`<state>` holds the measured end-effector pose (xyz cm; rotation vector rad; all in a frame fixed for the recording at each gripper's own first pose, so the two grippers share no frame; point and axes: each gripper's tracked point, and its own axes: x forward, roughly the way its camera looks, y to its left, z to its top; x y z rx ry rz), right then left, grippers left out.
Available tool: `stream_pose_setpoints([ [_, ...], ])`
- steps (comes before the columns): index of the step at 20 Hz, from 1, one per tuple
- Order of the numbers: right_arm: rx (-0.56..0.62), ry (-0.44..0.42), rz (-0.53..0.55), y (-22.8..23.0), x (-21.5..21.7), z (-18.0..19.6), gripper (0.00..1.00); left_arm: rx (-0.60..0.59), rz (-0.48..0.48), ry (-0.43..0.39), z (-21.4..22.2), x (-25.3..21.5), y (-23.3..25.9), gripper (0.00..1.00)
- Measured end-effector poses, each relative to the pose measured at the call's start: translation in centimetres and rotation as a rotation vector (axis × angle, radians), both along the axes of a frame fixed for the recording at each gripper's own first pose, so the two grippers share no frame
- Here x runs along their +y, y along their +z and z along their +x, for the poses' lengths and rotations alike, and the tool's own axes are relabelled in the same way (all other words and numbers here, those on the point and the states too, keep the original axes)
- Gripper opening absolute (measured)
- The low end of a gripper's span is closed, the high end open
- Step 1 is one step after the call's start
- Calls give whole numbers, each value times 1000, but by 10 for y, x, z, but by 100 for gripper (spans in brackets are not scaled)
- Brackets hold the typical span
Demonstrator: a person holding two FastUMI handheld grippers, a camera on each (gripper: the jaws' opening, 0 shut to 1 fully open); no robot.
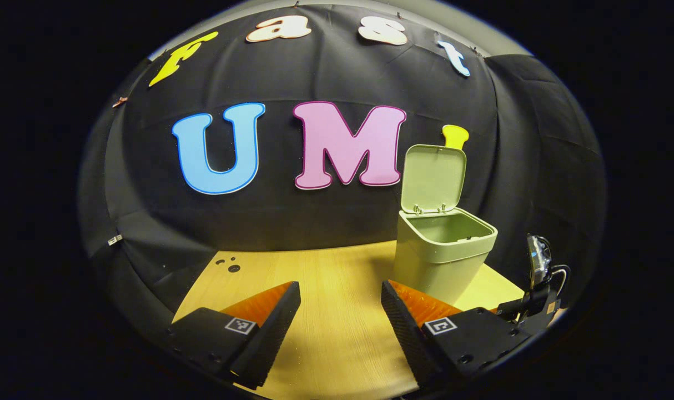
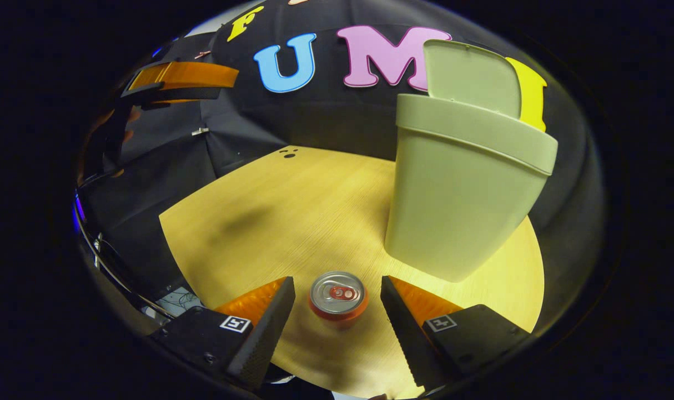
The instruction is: Press the lid of the desktop garbage bin to open it, pick up the crumpled paper on the desktop and throw it into the bin, then pick up the pop can on the desktop and drop it into the bin, and finally close the garbage bin lid.
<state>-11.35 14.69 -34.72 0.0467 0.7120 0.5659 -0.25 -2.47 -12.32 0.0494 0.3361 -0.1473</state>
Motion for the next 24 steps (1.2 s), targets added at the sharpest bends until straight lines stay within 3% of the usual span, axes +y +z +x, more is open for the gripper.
stream_pose_setpoints([
  [11,94,48,-90,-47,5,-9,99,29,-10,46,-13,29,-11,94],
  [13,88,34,-74,-40,4,-7,82,34,-10,50,-15,30,-13,94],
  [24,0,23,-48,14,-4,-4,82,35,-13,30,-13,25,-15,94],
])
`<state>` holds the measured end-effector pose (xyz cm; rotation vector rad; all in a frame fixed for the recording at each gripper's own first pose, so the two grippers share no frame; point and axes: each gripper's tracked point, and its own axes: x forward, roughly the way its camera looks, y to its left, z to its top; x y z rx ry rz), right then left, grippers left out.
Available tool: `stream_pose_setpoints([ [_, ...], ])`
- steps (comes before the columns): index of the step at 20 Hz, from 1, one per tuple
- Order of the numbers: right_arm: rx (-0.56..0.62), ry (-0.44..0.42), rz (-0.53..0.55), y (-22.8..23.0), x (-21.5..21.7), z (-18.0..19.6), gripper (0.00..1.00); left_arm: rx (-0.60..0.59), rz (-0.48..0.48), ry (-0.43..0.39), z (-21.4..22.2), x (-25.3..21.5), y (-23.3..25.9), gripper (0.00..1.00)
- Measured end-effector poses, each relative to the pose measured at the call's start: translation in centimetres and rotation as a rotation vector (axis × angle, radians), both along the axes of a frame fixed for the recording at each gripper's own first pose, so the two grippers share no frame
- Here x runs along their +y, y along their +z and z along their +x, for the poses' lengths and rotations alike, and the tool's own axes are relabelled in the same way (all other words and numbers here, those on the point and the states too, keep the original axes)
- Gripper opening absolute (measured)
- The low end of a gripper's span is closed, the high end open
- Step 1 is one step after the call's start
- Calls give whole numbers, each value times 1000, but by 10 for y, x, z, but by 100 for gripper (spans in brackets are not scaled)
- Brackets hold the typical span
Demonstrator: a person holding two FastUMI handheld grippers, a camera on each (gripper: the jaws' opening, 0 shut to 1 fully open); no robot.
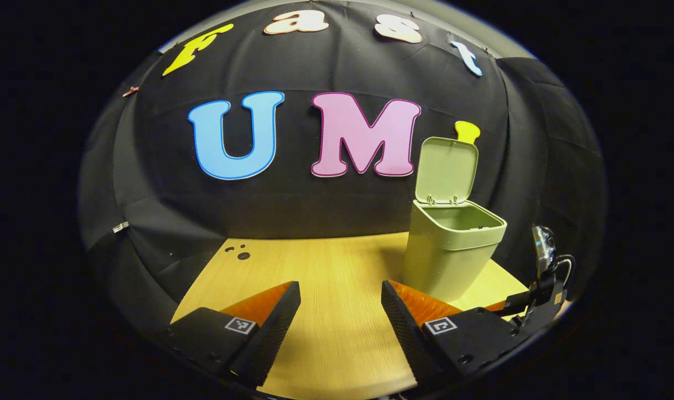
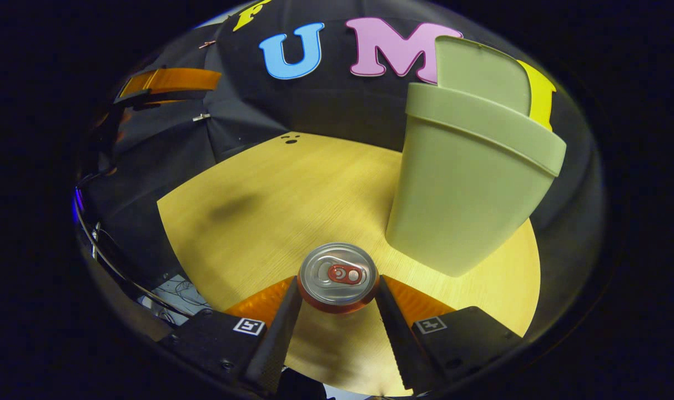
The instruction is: Press the lid of the desktop garbage bin to open it, pick up the crumpled paper on the desktop and throw it into the bin, then pick up the pop can on the desktop and drop it into the bin, and finally close the garbage bin lid.
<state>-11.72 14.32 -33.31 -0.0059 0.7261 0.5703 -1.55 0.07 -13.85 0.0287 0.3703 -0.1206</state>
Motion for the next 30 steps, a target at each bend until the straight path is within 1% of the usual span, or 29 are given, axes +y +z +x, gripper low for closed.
stream_pose_setpoints([
  [7,-105,-22,52,68,-10,19,82,-8,-10,-29,4,-13,3,94],
  [8,-115,-30,68,77,-11,21,82,-11,-11,-31,5,-15,3,95],
  [9,-125,-42,87,86,-12,25,79,-12,-12,-35,4,-16,4,95],
  [10,-138,-55,105,97,-14,30,82,-13,-12,-38,5,-18,3,94],
  [16,-238,-120,172,153,-31,61,82,-8,-17,-41,5,-21,1,94],
  [22,-340,-181,188,191,-61,99,82,-9,-8,-39,4,-22,1,95],
  [30,-447,-307,173,226,-117,158,82,-7,-6,-21,5,-18,2,95],
])
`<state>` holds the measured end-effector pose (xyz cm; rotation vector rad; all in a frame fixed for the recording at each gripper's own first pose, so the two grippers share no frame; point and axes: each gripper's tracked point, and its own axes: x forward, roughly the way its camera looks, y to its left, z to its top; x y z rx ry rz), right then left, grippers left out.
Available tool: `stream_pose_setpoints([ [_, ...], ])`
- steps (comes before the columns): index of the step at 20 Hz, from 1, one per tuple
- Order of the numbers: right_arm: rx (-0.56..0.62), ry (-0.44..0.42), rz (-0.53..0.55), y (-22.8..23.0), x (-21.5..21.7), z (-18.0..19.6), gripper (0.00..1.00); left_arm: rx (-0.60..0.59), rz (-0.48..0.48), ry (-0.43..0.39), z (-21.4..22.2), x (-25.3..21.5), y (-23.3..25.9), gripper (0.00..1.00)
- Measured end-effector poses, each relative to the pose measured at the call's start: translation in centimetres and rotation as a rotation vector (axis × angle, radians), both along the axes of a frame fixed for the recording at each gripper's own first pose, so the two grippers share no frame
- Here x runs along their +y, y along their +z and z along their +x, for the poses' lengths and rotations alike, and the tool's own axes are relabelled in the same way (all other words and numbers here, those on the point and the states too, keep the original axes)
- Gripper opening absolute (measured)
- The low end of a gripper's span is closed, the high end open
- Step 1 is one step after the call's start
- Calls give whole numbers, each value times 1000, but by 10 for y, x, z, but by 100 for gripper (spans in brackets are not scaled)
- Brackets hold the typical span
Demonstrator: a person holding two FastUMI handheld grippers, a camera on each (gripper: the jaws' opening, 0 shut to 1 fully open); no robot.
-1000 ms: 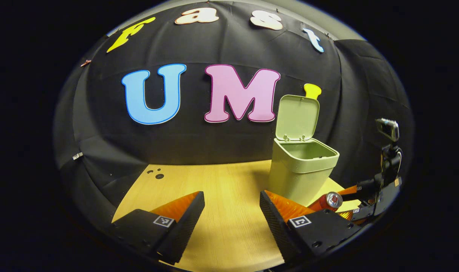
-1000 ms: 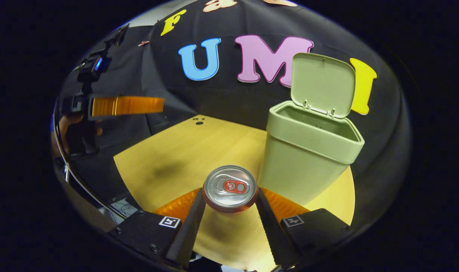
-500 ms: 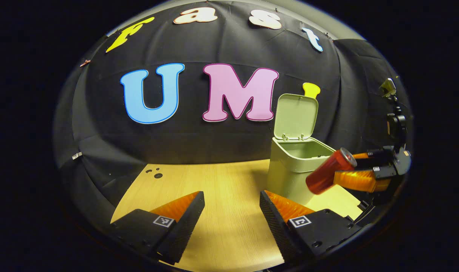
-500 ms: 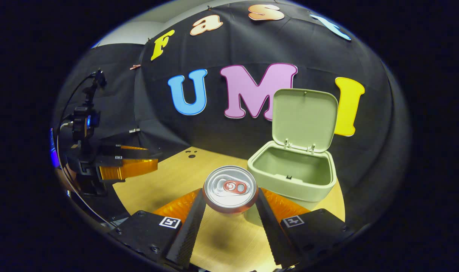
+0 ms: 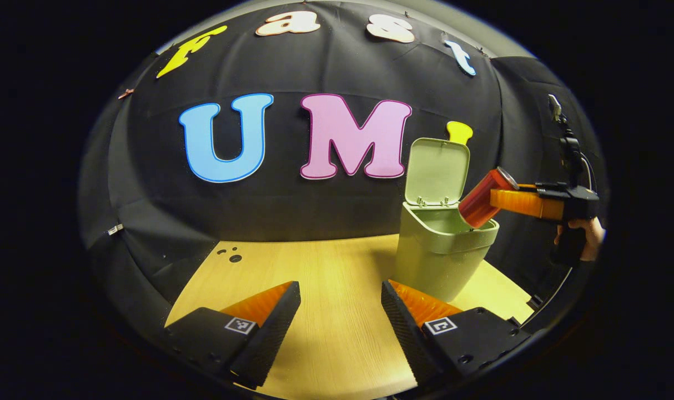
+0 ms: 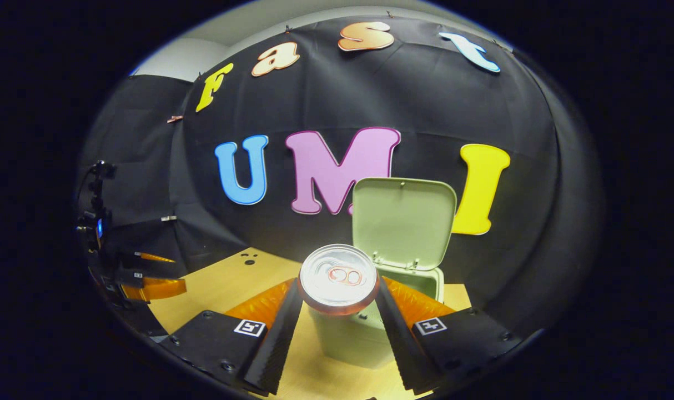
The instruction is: Press the lid of the desktop garbage bin to open it, pick up the crumpled paper on the desktop and throw it into the bin, then pick up the pop can on the desktop and drop it into the bin, and finally close the garbage bin lid.
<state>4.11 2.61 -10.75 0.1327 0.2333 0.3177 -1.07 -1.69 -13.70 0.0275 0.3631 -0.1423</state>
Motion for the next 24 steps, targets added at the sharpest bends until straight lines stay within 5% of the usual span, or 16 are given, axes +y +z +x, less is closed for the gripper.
stream_pose_setpoints([
  [12,88,-131,-46,-41,-49,44,82,6,-10,29,3,7,-1,94],
  [24,189,-175,-66,-84,-59,45,83,18,-13,33,5,10,-6,95],
])
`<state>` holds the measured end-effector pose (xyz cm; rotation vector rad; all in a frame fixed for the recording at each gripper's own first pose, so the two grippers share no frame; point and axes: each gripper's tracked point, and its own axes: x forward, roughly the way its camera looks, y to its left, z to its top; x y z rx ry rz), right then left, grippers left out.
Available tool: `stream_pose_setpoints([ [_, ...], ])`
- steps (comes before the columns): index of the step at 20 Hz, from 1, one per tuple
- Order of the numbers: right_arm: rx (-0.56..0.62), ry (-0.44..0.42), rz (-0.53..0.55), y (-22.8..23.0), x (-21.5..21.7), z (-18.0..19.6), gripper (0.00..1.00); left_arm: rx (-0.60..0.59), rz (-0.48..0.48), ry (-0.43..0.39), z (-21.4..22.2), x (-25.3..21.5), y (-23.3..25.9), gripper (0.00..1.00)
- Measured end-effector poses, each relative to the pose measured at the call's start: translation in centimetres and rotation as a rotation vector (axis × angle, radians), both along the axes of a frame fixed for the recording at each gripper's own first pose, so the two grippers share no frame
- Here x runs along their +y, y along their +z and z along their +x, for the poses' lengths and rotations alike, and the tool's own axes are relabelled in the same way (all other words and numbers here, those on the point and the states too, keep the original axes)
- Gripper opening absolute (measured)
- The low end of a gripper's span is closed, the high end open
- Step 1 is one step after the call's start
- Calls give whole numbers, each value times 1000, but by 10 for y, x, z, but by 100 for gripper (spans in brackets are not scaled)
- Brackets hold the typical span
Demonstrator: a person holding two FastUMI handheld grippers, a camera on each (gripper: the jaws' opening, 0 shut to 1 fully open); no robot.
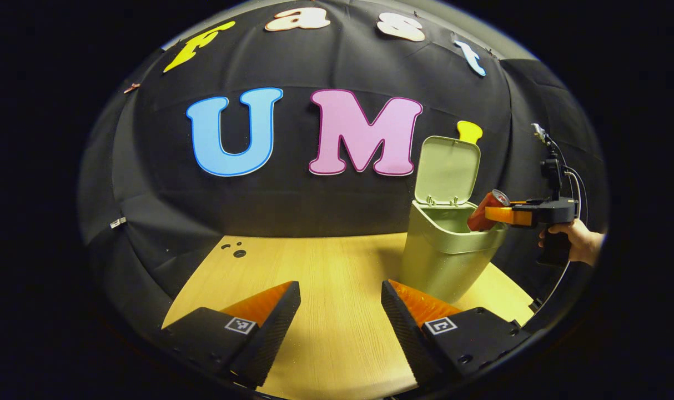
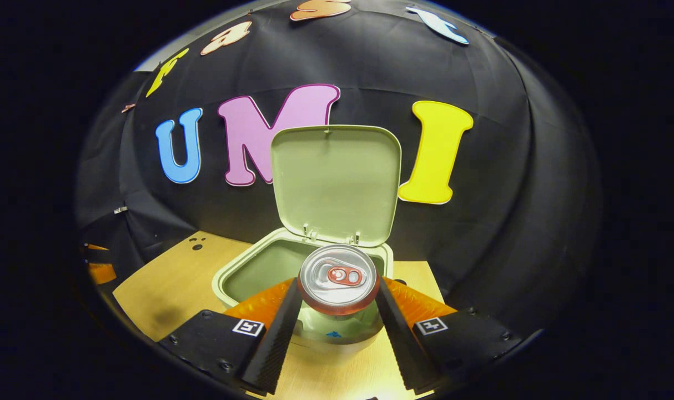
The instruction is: Press the lid of the desktop garbage bin to open it, pick up the crumpled paper on the desktop and throw it into the bin, then pick up the pop can on the desktop and drop it into the bin, and finally close the garbage bin lid.
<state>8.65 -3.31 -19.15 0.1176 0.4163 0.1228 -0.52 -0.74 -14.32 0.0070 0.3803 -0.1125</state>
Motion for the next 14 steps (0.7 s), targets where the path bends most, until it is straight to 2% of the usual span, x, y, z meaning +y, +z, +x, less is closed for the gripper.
stream_pose_setpoints([
  [1,3,0,0,-1,0,0,83,0,0,0,0,0,0,99],
  [2,5,-1,-1,-2,0,-1,84,1,-2,0,0,0,0,95],
  [14,23,-11,0,-10,-3,-12,83,2,-1,4,-2,-1,1,95],
])
